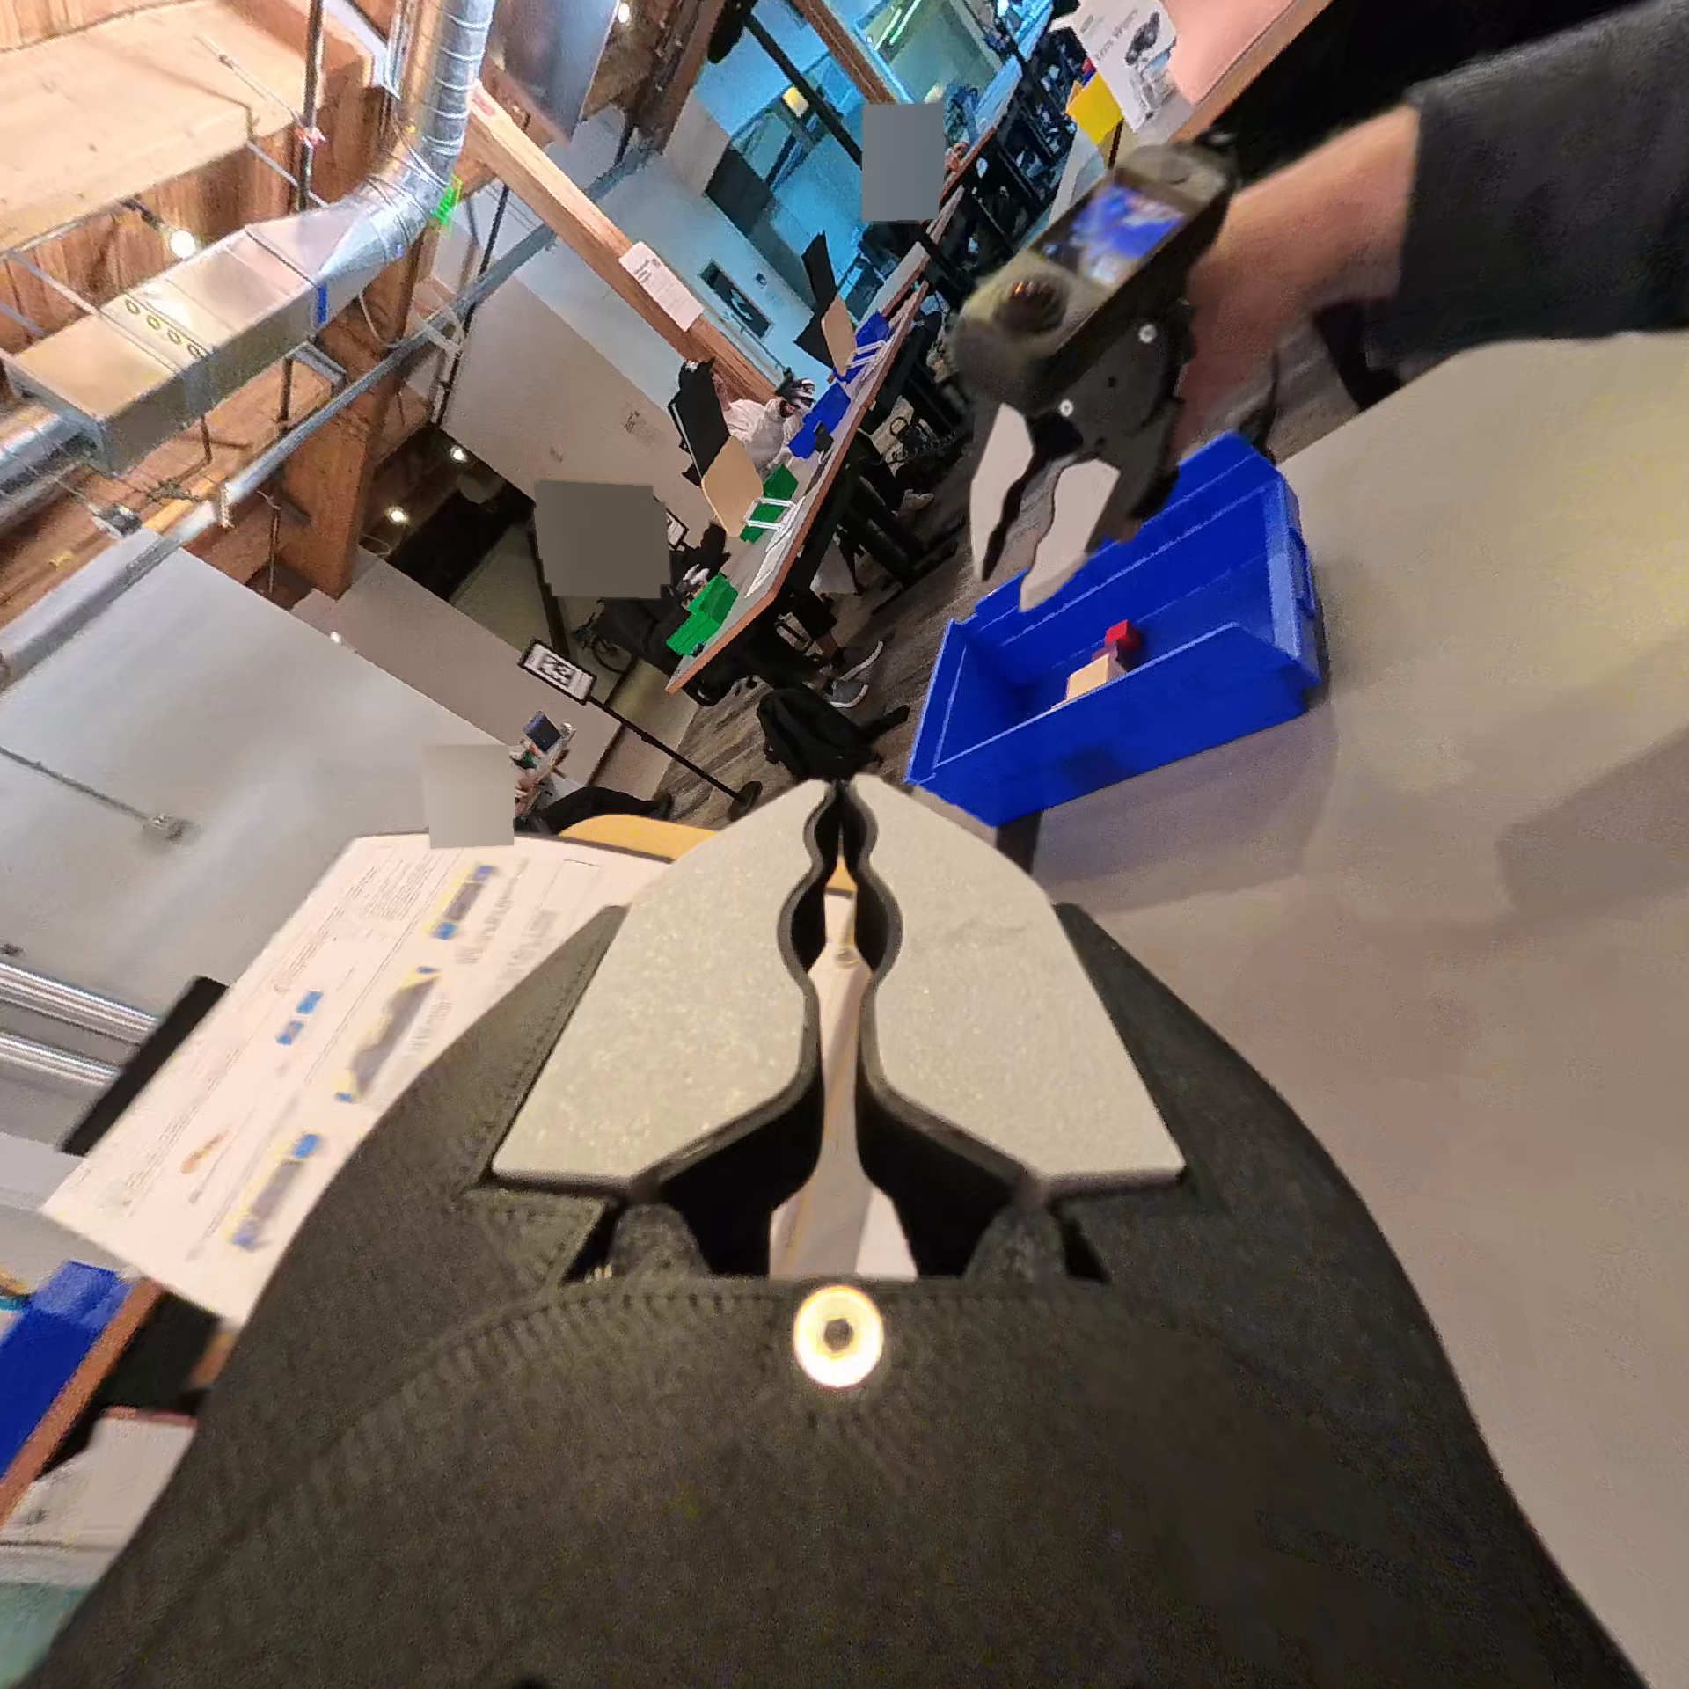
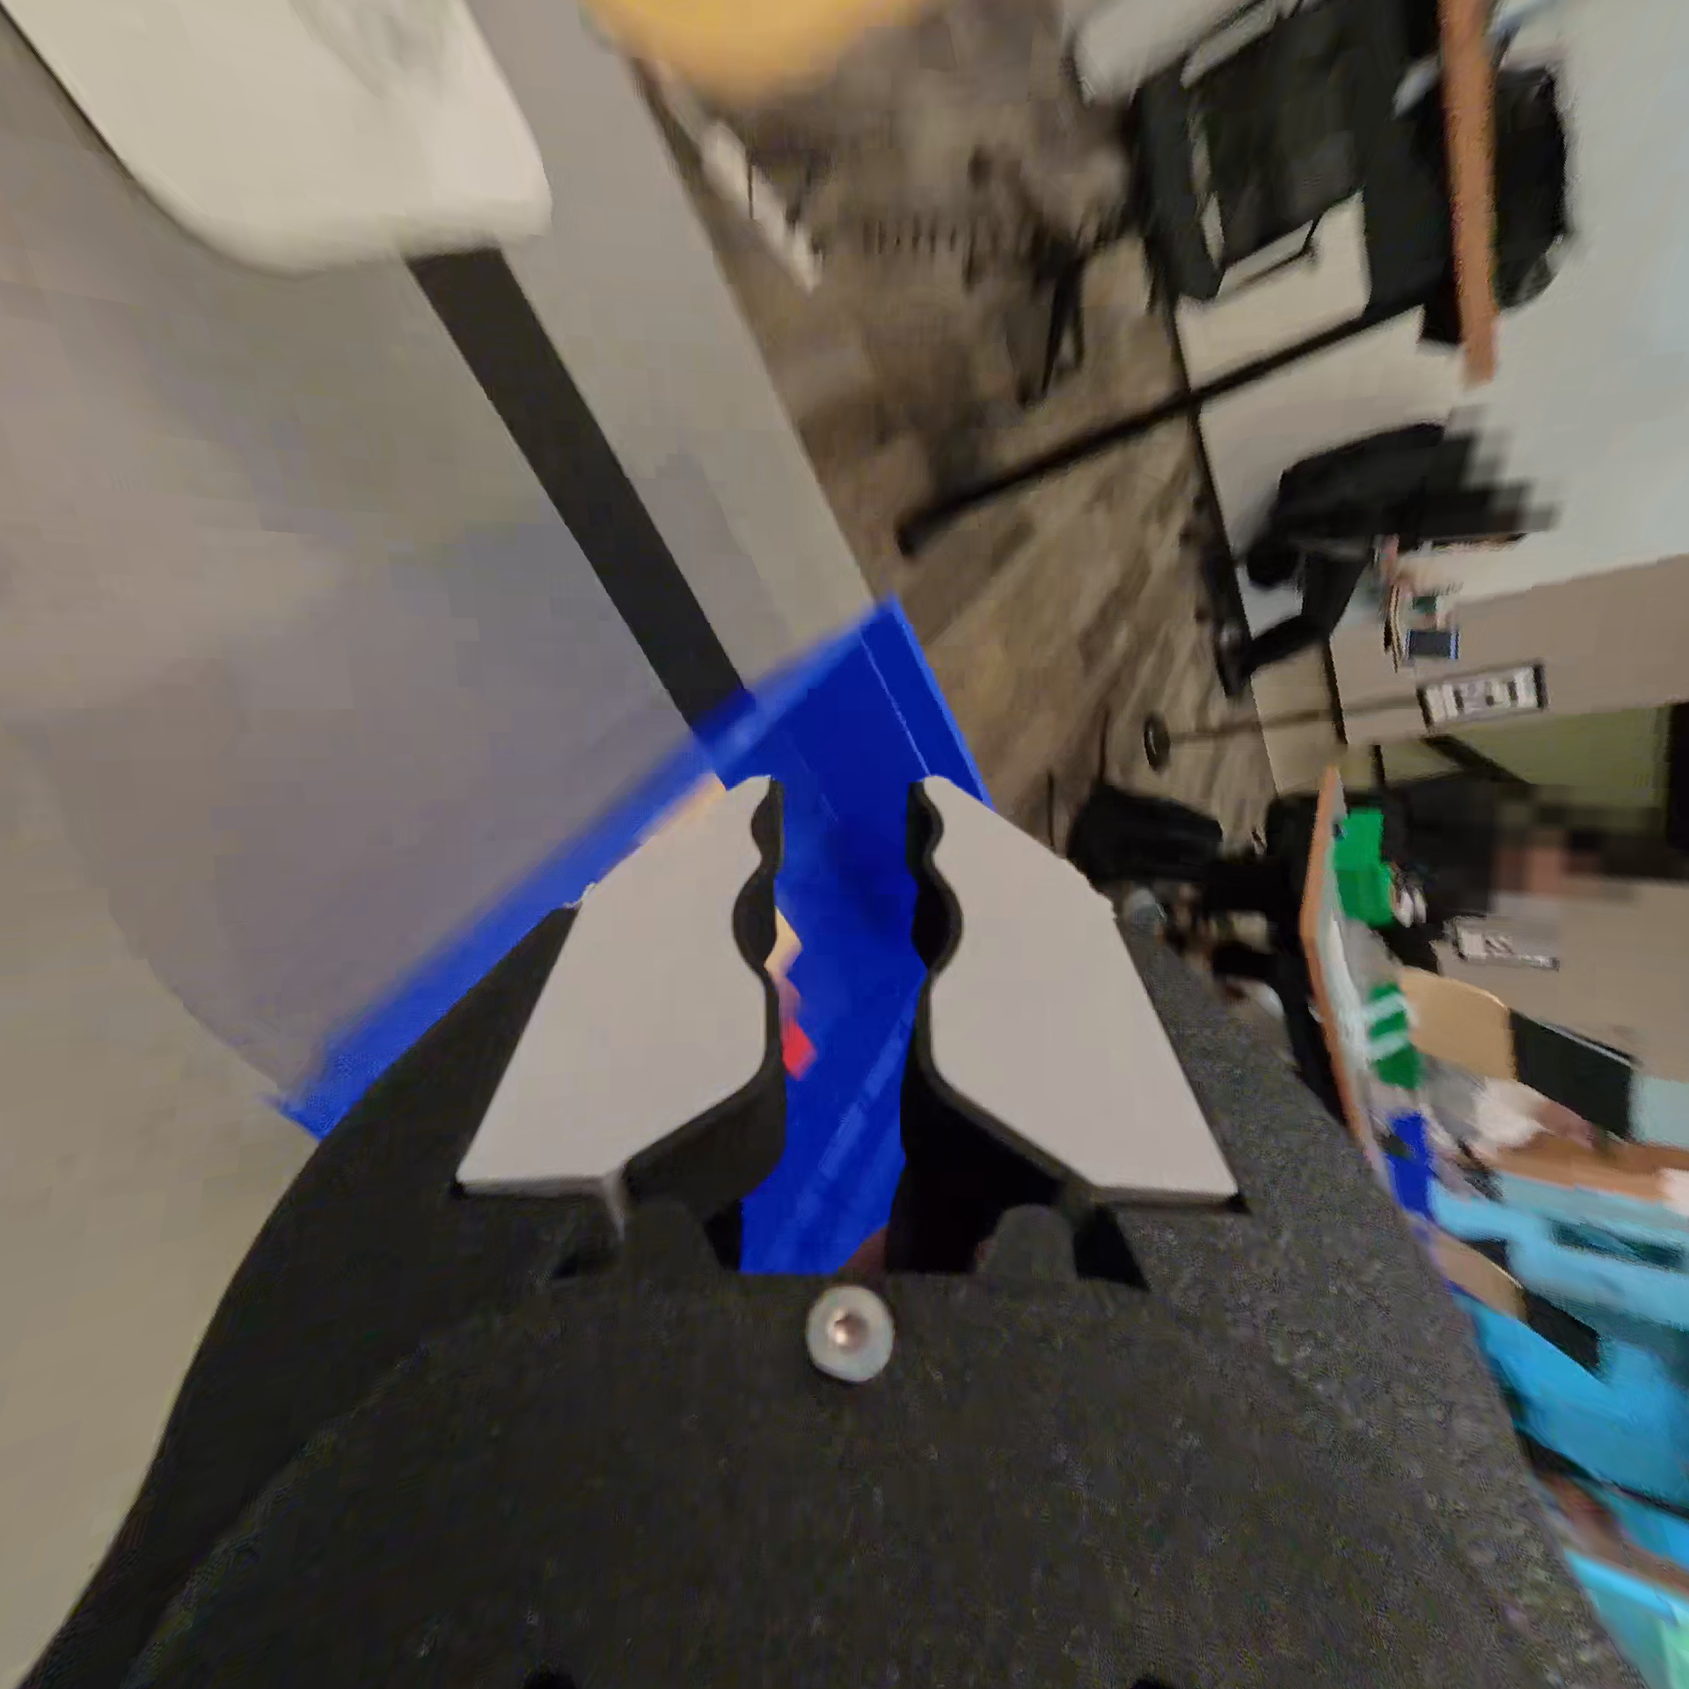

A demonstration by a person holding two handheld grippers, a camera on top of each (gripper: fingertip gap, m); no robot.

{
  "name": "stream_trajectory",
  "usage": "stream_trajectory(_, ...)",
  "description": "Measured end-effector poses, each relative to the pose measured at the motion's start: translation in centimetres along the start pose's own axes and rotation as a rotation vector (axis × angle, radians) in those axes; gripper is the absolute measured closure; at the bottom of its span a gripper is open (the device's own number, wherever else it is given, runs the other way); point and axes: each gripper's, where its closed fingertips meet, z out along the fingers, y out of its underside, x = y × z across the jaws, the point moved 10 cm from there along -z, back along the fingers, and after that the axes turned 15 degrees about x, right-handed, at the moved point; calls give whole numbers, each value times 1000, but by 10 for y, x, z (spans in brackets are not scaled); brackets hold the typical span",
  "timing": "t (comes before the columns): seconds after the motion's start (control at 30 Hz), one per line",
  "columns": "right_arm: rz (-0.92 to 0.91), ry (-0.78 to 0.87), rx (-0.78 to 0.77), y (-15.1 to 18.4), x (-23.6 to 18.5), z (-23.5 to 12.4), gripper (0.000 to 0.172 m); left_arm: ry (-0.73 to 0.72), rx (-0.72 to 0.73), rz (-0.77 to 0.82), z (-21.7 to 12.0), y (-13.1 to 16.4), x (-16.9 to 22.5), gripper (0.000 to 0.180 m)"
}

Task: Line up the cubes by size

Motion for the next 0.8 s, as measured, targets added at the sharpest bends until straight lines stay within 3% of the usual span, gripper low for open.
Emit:
stream_trajectory(0.13, 157, -33, 341, -63, -66, -9, 148, -98, -26, -164, 8, 19, 21, 173)
stream_trajectory(0.3, 283, -98, 508, -103, -153, 21, 148, -248, -178, -360, -4, 82, 68, 164)
stream_trajectory(0.4, 393, -76, 589, -108, -189, 44, 148, -340, -267, -394, -25, 123, 101, 163)
stream_trajectory(0.53, 513, -27, 665, -101, -222, 60, 150, -469, -287, -477, -54, 151, 139, 162)
stream_trajectory(0.7, 360, -20, 660, -101, -248, 69, 151, -422, -361, -372, -40, 160, 150, 161)
stream_trajectory(0.8, 276, -25, 655, -101, -255, 71, 150, -369, -438, -368, -30, 171, 157, 147)
